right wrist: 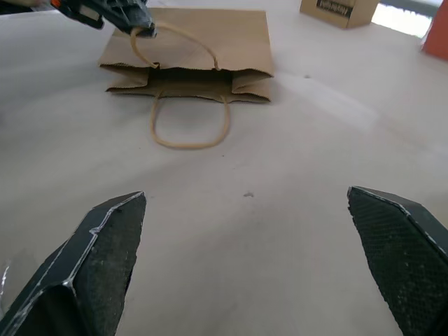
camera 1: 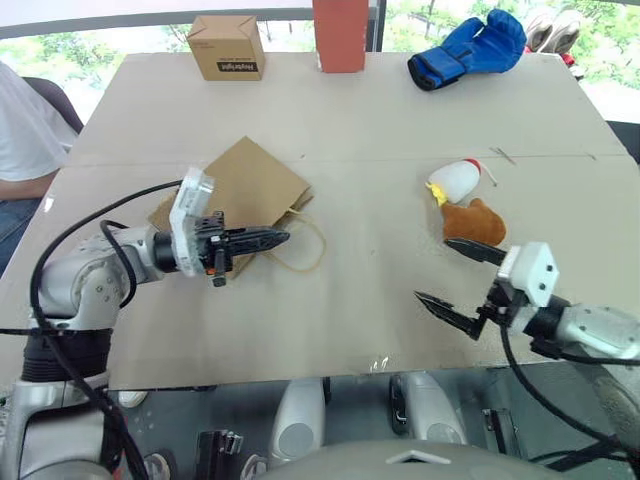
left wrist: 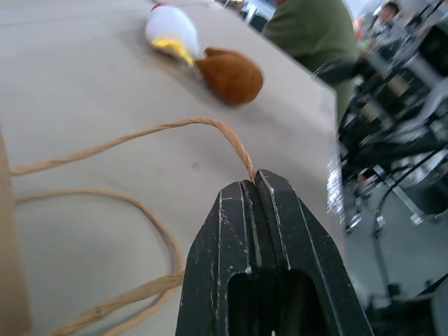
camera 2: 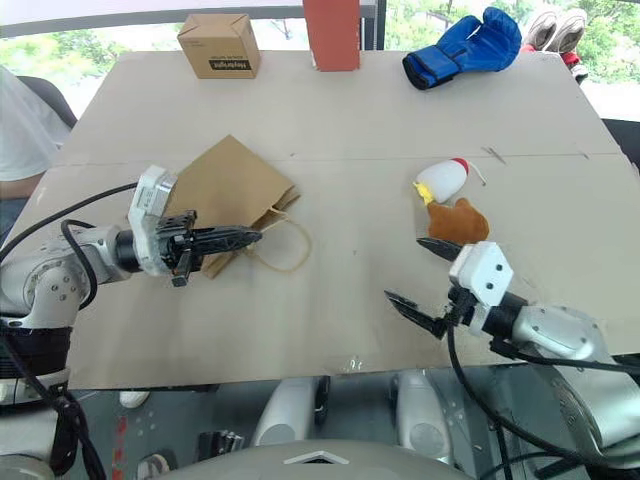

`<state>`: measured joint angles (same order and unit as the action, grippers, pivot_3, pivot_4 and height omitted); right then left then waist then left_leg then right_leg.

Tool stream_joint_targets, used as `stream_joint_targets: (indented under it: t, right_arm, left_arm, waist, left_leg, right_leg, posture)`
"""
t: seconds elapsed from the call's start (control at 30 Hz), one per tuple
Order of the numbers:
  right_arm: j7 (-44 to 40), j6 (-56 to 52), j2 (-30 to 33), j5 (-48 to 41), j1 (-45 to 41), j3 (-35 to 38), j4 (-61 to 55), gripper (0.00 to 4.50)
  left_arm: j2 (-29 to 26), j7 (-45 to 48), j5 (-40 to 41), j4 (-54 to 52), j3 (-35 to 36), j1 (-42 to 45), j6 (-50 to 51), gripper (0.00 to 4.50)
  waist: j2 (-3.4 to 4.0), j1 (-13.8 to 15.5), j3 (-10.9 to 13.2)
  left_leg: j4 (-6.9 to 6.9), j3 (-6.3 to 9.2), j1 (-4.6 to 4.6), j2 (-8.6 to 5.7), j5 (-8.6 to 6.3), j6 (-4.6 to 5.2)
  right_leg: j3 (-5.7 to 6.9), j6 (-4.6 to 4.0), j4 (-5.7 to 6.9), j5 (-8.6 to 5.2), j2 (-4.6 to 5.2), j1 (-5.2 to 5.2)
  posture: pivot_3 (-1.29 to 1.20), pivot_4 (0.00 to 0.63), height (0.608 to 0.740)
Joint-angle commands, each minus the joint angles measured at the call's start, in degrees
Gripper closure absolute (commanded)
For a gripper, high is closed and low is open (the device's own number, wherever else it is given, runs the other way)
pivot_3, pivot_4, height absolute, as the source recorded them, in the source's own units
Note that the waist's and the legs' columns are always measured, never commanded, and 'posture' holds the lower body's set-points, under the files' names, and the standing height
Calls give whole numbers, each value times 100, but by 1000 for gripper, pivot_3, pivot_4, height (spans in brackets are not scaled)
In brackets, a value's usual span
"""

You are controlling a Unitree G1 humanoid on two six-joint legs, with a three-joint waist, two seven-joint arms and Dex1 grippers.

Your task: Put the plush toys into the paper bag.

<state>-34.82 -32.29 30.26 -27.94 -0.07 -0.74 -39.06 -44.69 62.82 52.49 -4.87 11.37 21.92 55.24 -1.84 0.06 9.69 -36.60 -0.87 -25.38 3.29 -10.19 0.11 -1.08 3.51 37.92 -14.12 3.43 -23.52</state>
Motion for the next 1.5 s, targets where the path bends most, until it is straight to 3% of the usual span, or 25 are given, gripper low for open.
stream_joint_targets:
  t: [0.03, 0.23, 0.43, 0.63, 0.87, 1.03, 1.23, 1.5]
  right_arm:
    - [346, -138, -983, 240, -1301, -933, 1210, 1423]
    - [79, 260, -1731, 787, -2503, -1594, 2924, 4404]
    - [-357, 858, -2245, 985, -2871, -1776, 4187, 4459]
    - [-587, 1128, -2537, 984, -2822, -1771, 4448, 4459]
    - [-227, 860, -2362, 897, -2657, -1296, 3836, 4459]
    - [-36, 182, -1742, 817, -1924, -1018, 2711, 4459]
    - [325, -270, -1693, 748, -1758, -800, 2343, 4459]
    - [-328, -8, -1860, 673, -2071, -1347, 2831, 4459]
  left_arm:
    - [598, -551, 909, -279, 13, 523, 701, 4500]
    - [1061, -919, 1284, -395, -110, 857, 1077, 4500]
    - [1378, -1259, 1452, -228, -3, 1171, 1169, 4500]
    - [1607, -1660, 1453, -260, 146, 1303, 1055, 4500]
    - [1589, -1928, 1541, -409, 334, 1168, 1036, 4500]
    - [1418, -1858, 1426, -464, 348, 1018, 926, 4500]
    - [1406, -1806, 1401, -393, 251, 1079, 862, 4500]
    - [1519, -1621, 1231, -240, -9, 1353, 726, 4500]
  waist:
    - [12, -47, 8]
    - [11, -66, 7]
    - [11, -95, 8]
    - [11, -89, 7]
    - [12, -85, 8]
    - [12, -68, 8]
    - [13, -104, 8]
    - [12, -85, 8]
  left_leg:
    - [-17, 16, -12, 1, 0, 0]
    - [-14, 40, -28, -2, 1, -1]
    - [-4, 51, -24, -2, 2, -2]
    - [-4, 53, -25, -3, 3, -3]
    - [-3, 55, -25, -2, 4, -5]
    - [3, 52, -25, -4, 3, -6]
    - [5, 56, -13, -3, 6, -8]
    - [6, 58, -22, -4, 6, -9]
  right_leg:
    - [0, 4, 1, -1, -14, -1]
    - [-19, 25, 0, 26, -40, -3]
    - [-14, 24, 7, 26, -46, -5]
    - [-15, 25, 4, 27, -46, -3]
    - [-15, 24, 6, 27, -47, -4]
    - [-15, 24, 0, 26, -44, -3]
    - [-22, 16, 6, 23, -53, -4]
    - [-22, 21, -2, 26, -52, -4]
  posture:
    - [0, 150, 740]
    - [0, 150, 740]
    - [0, 150, 740]
    - [0, 150, 740]
    - [0, 150, 740]
    - [0, 150, 740]
    - [0, 150, 740]
    - [0, 150, 740]
